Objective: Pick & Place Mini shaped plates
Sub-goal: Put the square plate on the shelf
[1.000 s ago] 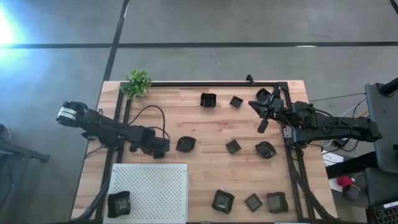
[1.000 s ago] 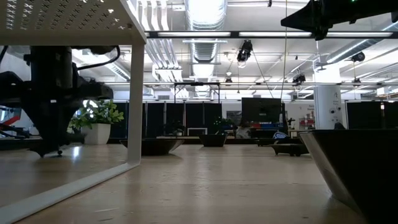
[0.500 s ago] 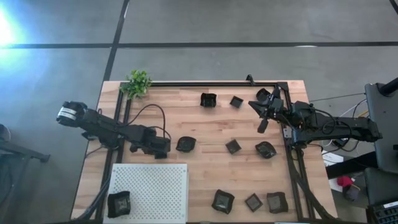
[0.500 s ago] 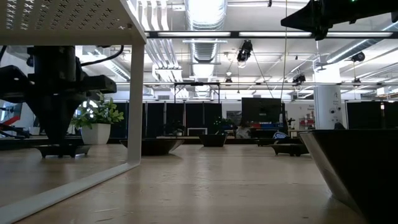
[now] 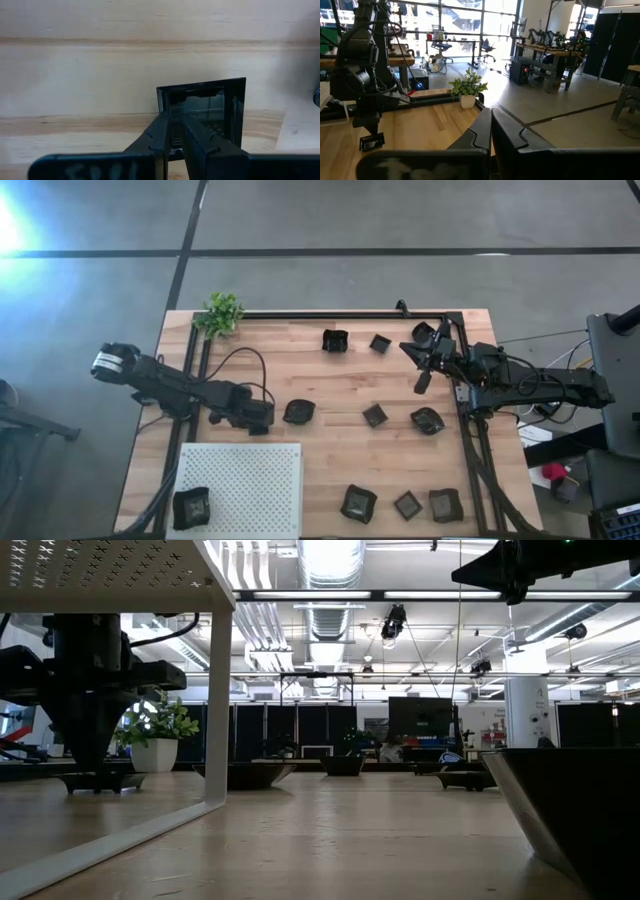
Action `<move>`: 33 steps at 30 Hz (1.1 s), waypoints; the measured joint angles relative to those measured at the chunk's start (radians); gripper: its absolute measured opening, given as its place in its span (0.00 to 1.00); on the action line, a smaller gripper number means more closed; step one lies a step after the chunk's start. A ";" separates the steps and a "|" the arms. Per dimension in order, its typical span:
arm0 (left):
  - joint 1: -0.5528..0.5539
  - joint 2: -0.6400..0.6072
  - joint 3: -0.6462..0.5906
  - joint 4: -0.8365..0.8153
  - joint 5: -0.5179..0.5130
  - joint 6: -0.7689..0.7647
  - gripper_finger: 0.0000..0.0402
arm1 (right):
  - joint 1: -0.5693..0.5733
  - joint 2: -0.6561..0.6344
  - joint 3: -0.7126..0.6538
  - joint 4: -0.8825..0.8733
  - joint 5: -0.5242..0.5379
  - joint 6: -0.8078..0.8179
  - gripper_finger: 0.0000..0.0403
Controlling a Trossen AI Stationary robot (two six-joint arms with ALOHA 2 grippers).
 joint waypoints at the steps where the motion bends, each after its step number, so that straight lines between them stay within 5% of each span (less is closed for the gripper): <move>1: 0.000 0.000 -0.001 -0.001 0.000 0.005 0.10 | 0.000 0.000 0.000 0.000 0.000 0.000 0.02; 33: 0.002 0.000 -0.001 -0.008 0.049 0.041 0.11 | 0.000 0.000 0.000 0.000 0.001 -0.004 0.02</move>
